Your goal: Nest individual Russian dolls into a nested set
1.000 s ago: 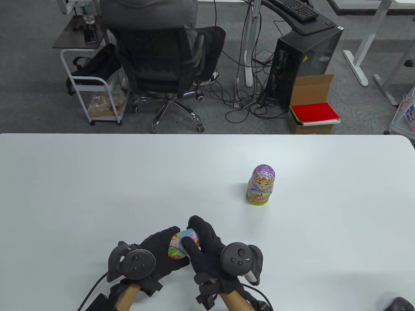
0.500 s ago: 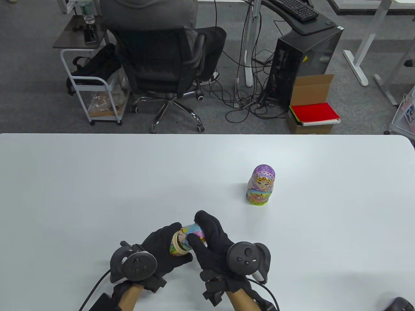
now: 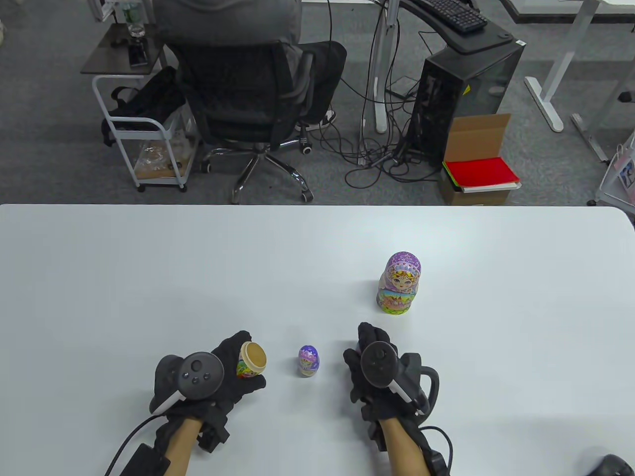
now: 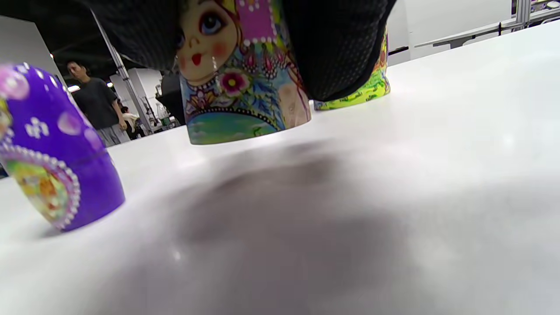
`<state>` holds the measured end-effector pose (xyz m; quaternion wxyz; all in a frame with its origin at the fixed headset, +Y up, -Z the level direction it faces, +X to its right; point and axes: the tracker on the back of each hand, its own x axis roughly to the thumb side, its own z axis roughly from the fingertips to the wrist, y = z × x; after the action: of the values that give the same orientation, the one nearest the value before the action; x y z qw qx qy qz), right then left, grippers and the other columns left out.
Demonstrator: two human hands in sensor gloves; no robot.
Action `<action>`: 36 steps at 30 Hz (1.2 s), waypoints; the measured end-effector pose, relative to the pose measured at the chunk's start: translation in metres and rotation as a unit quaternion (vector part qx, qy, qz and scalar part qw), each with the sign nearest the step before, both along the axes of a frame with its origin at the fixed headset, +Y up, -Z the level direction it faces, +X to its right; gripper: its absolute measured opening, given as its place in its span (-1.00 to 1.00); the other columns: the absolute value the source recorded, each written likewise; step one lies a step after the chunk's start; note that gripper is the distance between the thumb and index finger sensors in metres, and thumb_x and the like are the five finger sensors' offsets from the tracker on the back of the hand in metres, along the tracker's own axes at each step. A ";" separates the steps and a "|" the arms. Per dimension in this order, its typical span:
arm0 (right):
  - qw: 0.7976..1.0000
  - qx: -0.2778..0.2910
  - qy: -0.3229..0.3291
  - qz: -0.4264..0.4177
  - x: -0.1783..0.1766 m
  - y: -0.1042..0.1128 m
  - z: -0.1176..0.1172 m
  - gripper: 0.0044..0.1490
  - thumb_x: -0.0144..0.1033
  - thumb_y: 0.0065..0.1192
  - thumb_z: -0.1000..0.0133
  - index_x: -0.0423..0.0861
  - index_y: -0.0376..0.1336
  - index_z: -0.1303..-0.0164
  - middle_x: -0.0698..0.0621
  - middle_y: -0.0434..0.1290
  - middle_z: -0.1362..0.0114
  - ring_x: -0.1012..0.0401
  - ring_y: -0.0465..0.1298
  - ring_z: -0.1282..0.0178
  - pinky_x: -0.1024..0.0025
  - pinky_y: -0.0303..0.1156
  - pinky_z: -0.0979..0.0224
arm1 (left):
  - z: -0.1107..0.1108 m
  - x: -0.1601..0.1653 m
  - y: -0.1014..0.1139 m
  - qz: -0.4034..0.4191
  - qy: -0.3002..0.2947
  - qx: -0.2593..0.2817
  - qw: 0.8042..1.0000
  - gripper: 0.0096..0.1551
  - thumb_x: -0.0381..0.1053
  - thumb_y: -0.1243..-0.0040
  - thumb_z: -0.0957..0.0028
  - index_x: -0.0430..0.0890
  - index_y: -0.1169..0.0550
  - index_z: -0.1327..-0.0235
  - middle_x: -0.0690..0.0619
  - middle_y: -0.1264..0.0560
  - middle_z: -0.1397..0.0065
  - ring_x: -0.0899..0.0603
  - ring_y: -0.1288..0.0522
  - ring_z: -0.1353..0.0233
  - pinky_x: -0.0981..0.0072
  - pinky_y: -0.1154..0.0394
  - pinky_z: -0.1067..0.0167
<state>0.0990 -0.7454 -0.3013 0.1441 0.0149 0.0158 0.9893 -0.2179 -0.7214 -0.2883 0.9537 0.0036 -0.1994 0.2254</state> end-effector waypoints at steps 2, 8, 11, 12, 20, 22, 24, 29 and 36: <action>1.000 -0.013 0.005 0.027 -0.003 -0.006 -0.002 -0.15 0.11 0.15 -0.37 -0.02 -0.10 -0.70 -0.07 0.09 -0.71 -0.07 0.38 -0.64 0.08 0.45 -0.59 | 0.001 0.002 0.000 -0.002 -0.005 -0.005 1.000 0.16 0.23 -0.44 0.05 -0.30 -0.15 -0.60 -0.23 -0.37 -0.51 -0.31 -0.55 -0.30 -0.31 -0.48 -0.20; 0.999 -0.023 0.004 0.045 -0.007 -0.013 -0.001 -0.13 0.14 0.13 -0.36 -0.01 -0.11 -0.71 -0.06 0.08 -0.72 -0.07 0.36 -0.66 0.01 0.40 -0.61 | -0.001 -0.001 0.000 0.002 -0.002 -0.008 1.000 0.14 0.24 -0.45 0.07 -0.28 -0.20 -0.60 -0.22 -0.40 -0.51 -0.31 -0.55 -0.29 -0.30 -0.49 -0.20; 0.999 0.008 0.022 0.031 -0.012 -0.001 0.004 -0.07 0.21 0.04 -0.37 -0.02 -0.21 -0.75 -0.11 -0.03 -0.77 -0.18 0.17 -0.74 -0.10 0.24 -0.68 | -0.002 -0.004 -0.002 0.002 0.002 -0.015 1.000 0.14 0.24 -0.47 0.08 -0.27 -0.23 -0.61 -0.24 -0.41 -0.51 -0.30 -0.56 -0.29 -0.29 -0.49 -0.19; 0.997 0.062 0.032 0.025 -0.018 0.010 0.010 -0.08 0.21 0.02 -0.37 -0.01 -0.21 -0.75 -0.11 -0.05 -0.78 -0.17 0.14 -0.76 -0.10 0.22 -0.70 | -0.003 -0.004 -0.002 -0.001 0.005 -0.016 1.000 0.14 0.23 -0.47 0.08 -0.27 -0.23 -0.61 -0.24 -0.41 -0.51 -0.30 -0.56 -0.29 -0.29 -0.49 -0.19; 0.983 0.080 0.134 0.093 -0.095 0.024 0.022 -0.05 0.21 0.04 -0.37 0.03 -0.24 -0.77 -0.11 -0.05 -0.79 -0.13 0.20 -0.75 0.01 0.31 -0.69 | -0.006 -0.004 -0.007 -0.017 0.012 -0.025 0.999 0.14 0.23 -0.47 0.08 -0.25 -0.23 -0.63 -0.24 -0.41 -0.52 -0.31 -0.56 -0.29 -0.31 -0.49 -0.19; 0.979 0.069 0.126 0.144 -0.104 0.014 0.016 -0.09 0.16 0.05 -0.37 0.03 -0.22 -0.76 -0.12 -0.04 -0.79 -0.13 0.25 -0.73 0.03 0.35 -0.67 | -0.006 -0.004 -0.006 -0.021 0.010 -0.025 0.999 0.14 0.23 -0.47 0.08 -0.25 -0.23 -0.63 -0.24 -0.41 -0.52 -0.30 -0.56 -0.29 -0.31 -0.49 -0.19; 0.982 0.046 0.128 0.134 -0.103 0.007 0.011 -0.21 0.05 0.07 -0.39 0.03 -0.11 -0.73 -0.06 0.09 -0.74 -0.05 0.38 -0.66 0.10 0.42 -0.63 | -0.006 -0.005 -0.006 -0.024 0.009 -0.024 0.999 0.14 0.23 -0.47 0.08 -0.25 -0.23 -0.63 -0.24 -0.42 -0.52 -0.30 -0.57 -0.29 -0.30 -0.49 -0.19; 0.990 0.049 0.113 0.063 -0.083 0.009 0.011 -0.27 -0.03 0.14 -0.39 0.04 -0.05 -0.68 -0.04 0.13 -0.70 0.00 0.47 -0.57 0.21 0.50 -0.59 | -0.007 -0.004 -0.010 -0.020 0.004 -0.038 0.999 0.14 0.23 -0.47 0.08 -0.26 -0.22 -0.63 -0.24 -0.41 -0.52 -0.30 -0.57 -0.29 -0.29 -0.49 -0.20; 0.962 0.093 0.153 -0.205 -0.049 0.030 0.025 -0.26 -0.01 0.11 -0.40 0.07 -0.10 -0.69 0.00 0.07 -0.73 0.03 0.41 -0.63 0.22 0.46 -0.65 | -0.004 0.008 -0.013 -0.030 -0.025 -0.052 0.998 0.15 0.23 -0.48 0.09 -0.27 -0.23 -0.62 -0.24 -0.43 -0.50 -0.25 -0.59 -0.24 -0.24 -0.52 -0.18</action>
<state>0.0503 -0.7149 -0.2761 0.3377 0.1825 -0.0577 0.9216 -0.2096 -0.7344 -0.2926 0.9534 -0.0572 -0.2117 0.2070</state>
